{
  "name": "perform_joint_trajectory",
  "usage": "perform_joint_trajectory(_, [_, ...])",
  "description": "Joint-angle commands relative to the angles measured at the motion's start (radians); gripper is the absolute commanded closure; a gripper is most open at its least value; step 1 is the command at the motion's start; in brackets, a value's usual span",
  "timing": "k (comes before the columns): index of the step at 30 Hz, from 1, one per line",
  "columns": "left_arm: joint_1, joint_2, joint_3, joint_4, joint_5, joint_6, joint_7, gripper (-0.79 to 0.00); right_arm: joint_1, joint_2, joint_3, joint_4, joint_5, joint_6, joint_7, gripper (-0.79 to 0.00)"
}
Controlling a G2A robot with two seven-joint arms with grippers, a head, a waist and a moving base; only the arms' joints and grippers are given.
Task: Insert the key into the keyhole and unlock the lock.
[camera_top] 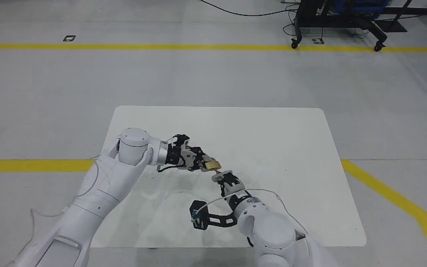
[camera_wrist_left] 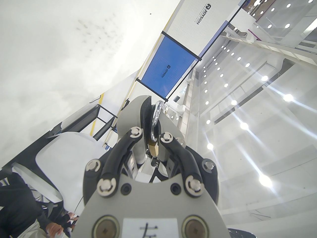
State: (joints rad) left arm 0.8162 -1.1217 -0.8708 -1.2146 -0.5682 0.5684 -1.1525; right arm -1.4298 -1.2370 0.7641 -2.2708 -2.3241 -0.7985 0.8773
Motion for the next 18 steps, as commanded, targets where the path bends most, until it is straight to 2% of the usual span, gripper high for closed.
perform_joint_trajectory(1, [-0.001, 0.0, 0.001, 0.0, 0.0, 0.001, 0.001, 0.0, 0.003, -0.003, -0.005, 0.005, -0.003, -0.004, 0.006, 0.0])
perform_joint_trajectory(18, [-0.011, -0.002, 0.014, 0.015, -0.007, 0.006, 0.008, 0.0, 0.043, -0.041, -0.05, 0.046, -0.007, -0.017, 0.046, 0.0])
